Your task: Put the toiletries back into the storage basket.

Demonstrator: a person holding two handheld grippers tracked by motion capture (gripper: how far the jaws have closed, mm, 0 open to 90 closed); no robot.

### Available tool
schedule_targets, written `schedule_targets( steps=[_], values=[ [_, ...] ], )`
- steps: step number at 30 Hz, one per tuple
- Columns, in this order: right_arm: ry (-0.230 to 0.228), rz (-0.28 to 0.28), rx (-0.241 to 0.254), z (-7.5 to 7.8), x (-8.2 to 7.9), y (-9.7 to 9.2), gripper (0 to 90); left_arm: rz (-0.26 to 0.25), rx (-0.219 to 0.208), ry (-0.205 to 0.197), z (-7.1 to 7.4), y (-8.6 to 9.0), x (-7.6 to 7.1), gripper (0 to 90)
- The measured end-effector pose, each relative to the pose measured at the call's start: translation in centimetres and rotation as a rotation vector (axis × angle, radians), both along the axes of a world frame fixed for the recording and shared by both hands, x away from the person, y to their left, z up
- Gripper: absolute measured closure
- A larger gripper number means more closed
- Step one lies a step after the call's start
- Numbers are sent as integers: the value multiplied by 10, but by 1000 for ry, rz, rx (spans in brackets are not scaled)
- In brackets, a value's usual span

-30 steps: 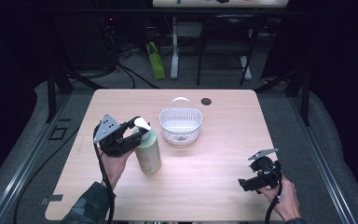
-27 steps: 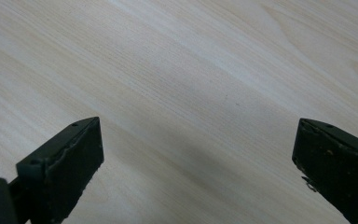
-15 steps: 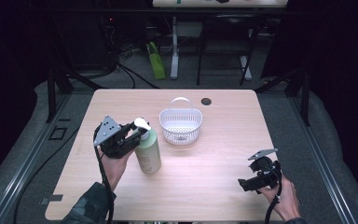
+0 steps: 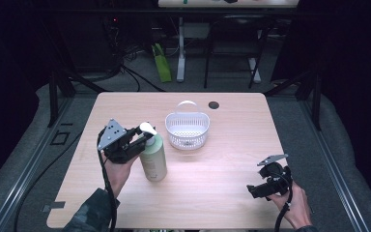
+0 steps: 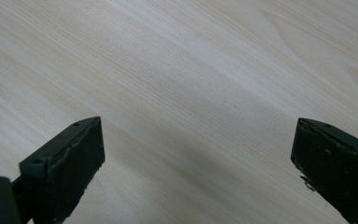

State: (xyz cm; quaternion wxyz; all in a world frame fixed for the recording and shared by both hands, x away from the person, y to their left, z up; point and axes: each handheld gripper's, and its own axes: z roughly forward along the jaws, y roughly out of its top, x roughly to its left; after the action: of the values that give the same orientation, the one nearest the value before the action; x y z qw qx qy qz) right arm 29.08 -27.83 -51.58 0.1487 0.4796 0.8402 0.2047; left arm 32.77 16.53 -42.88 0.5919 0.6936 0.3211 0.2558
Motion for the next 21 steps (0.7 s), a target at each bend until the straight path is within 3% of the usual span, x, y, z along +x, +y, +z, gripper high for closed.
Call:
schedule_targets(
  steps=[21],
  values=[
    [-4, 8, -1, 0, -1, 1, 22, -7, -17, -21, 18, 1, -4, 674]
  ],
)
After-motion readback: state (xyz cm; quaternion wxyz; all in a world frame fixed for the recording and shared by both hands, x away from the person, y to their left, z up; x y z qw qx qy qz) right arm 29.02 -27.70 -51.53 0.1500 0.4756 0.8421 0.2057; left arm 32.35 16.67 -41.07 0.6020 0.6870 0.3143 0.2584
